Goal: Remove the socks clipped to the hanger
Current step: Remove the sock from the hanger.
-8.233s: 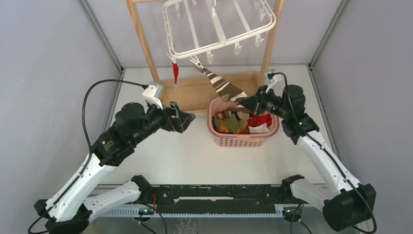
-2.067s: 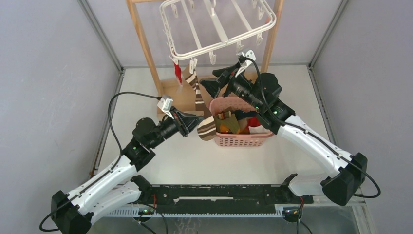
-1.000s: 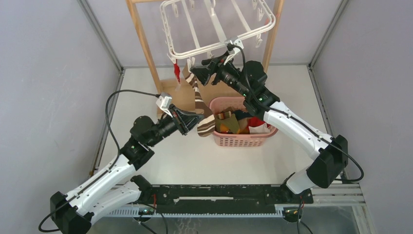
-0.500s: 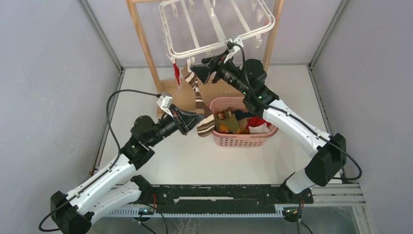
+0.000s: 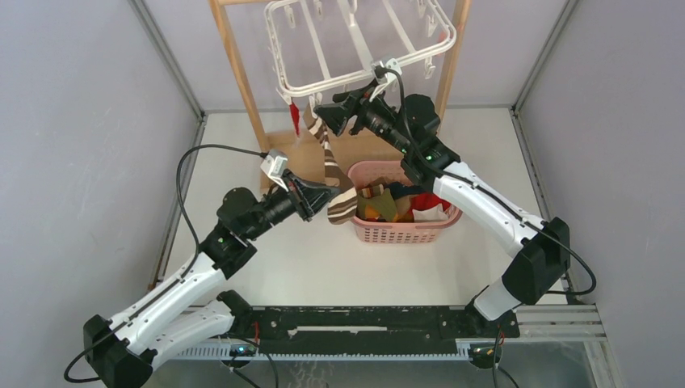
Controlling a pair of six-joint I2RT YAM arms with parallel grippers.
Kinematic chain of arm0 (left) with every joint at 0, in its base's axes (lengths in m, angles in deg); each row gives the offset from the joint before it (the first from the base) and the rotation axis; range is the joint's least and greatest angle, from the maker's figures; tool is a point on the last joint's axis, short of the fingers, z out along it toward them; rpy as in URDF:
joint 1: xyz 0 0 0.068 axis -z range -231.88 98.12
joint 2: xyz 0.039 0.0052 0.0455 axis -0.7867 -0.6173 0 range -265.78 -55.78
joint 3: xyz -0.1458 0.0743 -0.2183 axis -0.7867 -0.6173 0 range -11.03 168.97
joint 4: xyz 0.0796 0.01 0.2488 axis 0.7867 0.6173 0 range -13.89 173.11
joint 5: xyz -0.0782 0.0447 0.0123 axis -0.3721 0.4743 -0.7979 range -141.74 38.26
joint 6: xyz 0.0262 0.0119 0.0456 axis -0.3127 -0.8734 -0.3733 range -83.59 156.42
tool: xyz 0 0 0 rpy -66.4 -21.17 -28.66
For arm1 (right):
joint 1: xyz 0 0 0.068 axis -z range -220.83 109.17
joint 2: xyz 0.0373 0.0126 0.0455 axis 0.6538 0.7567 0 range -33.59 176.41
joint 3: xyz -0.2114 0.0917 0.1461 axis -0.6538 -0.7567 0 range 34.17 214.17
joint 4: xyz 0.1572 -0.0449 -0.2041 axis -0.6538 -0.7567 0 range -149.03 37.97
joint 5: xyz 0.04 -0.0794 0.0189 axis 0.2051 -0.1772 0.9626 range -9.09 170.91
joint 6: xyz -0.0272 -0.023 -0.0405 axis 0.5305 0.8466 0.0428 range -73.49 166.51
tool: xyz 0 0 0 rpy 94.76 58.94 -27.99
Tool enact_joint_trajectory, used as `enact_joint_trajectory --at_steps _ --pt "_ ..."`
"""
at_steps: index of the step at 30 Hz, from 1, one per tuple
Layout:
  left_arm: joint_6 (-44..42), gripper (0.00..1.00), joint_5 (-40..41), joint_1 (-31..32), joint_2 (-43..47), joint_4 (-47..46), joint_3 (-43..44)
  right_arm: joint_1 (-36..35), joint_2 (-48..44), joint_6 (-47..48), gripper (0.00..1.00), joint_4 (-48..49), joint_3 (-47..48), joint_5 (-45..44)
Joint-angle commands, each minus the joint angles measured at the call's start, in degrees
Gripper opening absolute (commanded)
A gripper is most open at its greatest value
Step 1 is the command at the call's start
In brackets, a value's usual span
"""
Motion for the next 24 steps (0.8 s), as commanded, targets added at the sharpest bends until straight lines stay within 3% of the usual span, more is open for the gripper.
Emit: enact_joint_trajectory --at_steps 1,24 --pt "-1.65 0.00 -1.23 -0.35 0.18 -0.81 4.40 0.44 -0.11 -0.86 0.73 2.72 2.84 0.44" --pt "-1.66 0.00 -2.06 -0.46 -1.22 -1.30 4.68 0.81 4.73 -2.75 0.73 4.49 6.81 2.12"
